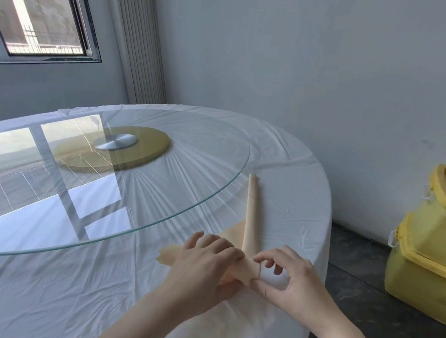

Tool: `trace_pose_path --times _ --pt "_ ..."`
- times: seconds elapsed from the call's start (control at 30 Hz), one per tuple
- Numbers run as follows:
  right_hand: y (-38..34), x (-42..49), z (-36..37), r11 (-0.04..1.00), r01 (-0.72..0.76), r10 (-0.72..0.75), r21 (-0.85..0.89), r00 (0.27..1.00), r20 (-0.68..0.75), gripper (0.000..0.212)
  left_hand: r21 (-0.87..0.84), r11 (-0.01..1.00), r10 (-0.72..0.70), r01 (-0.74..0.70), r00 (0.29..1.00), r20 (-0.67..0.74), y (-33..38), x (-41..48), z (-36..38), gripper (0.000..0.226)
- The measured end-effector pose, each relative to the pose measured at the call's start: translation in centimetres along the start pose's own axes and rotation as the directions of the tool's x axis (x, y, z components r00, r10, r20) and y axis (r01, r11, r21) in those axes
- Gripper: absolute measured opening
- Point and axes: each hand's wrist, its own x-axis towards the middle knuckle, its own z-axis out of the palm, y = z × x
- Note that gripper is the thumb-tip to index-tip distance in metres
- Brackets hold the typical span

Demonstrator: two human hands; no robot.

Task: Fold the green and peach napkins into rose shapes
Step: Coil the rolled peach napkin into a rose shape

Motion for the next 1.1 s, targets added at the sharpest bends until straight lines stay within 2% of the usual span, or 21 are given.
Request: trace_pose_path --times 0.07,0.1,0.2,0.3,0.37,0.47,0.57,0.67,0.8,0.9,0.97,1.1 --pt "0.4 0.6 -0.2 0.999 -0.037 0.036 0.013 0.999 0.009 0.036 0.004 1.0 -0.026 0.026 0.997 0.071 -0.2 0.5 -0.1 0.06" --pt "0.6 0.8 -0.3 0.999 -0.047 0.047 0.013 0.999 0.017 0.038 0.003 1.0 -0.029 0.028 0.998 0.063 -0.2 0.6 0.0 0.062" --pt "1.0 1.5 -0.4 0.998 -0.06 0.059 0.03 0.998 0.031 0.045 -0.042 0.999 -0.035 0.034 0.999 -0.027 0.1 0.6 0.2 0.048" --pt "0.8 1.9 -0.5 0.995 -0.085 0.083 0.053 0.996 0.044 0.041 -0.052 0.999 -0.019 0.012 0.992 -0.128 -0.1 0.6 1.2 0.036" --pt "0.5 1.8 -0.7 0.993 -0.098 0.095 0.06 0.994 0.055 0.036 -0.094 0.995 -0.026 0.01 0.986 -0.163 -0.2 0.5 1.5 0.034" --pt "-0.1 1.3 -0.8 0.996 -0.084 0.081 0.036 0.994 0.079 0.04 -0.111 0.994 -0.034 0.012 0.98 -0.198 -0.3 0.5 1.5 0.035" --pt "-0.3 0.5 -0.6 0.999 -0.038 0.038 -0.001 0.998 0.045 0.038 -0.097 0.995 -0.021 0.0 0.977 -0.213 -0.1 0.3 1.0 0.035" --pt "-0.9 0.0 -0.9 1.0 -0.02 0.02 0.004 0.998 0.051 0.036 -0.104 0.994 0.0 -0.015 0.99 -0.142 0.2 -0.3 0.4 0.036" --pt "-1.7 -0.8 -1.4 0.999 -0.033 0.031 0.018 0.992 0.122 0.034 -0.137 0.99 -0.012 0.021 0.998 0.068 0.5 -0.8 -0.6 0.043" --pt "-2.1 -1.1 -1.4 0.995 -0.088 0.078 0.055 0.985 0.156 0.025 -0.174 0.985 0.004 0.009 0.997 0.074 0.4 -1.1 -0.6 0.041" --pt "-2.1 -0.9 -1.3 0.992 -0.11 0.1 0.064 0.984 0.15 0.018 -0.164 0.986 0.005 0.0 0.999 0.033 0.3 -1.2 -0.6 0.044" --pt "-1.6 -0.3 -1.4 0.988 -0.137 0.127 0.065 0.983 0.134 0.012 -0.109 0.991 0.061 -0.08 0.983 -0.174 0.0 -1.2 -0.4 0.04"
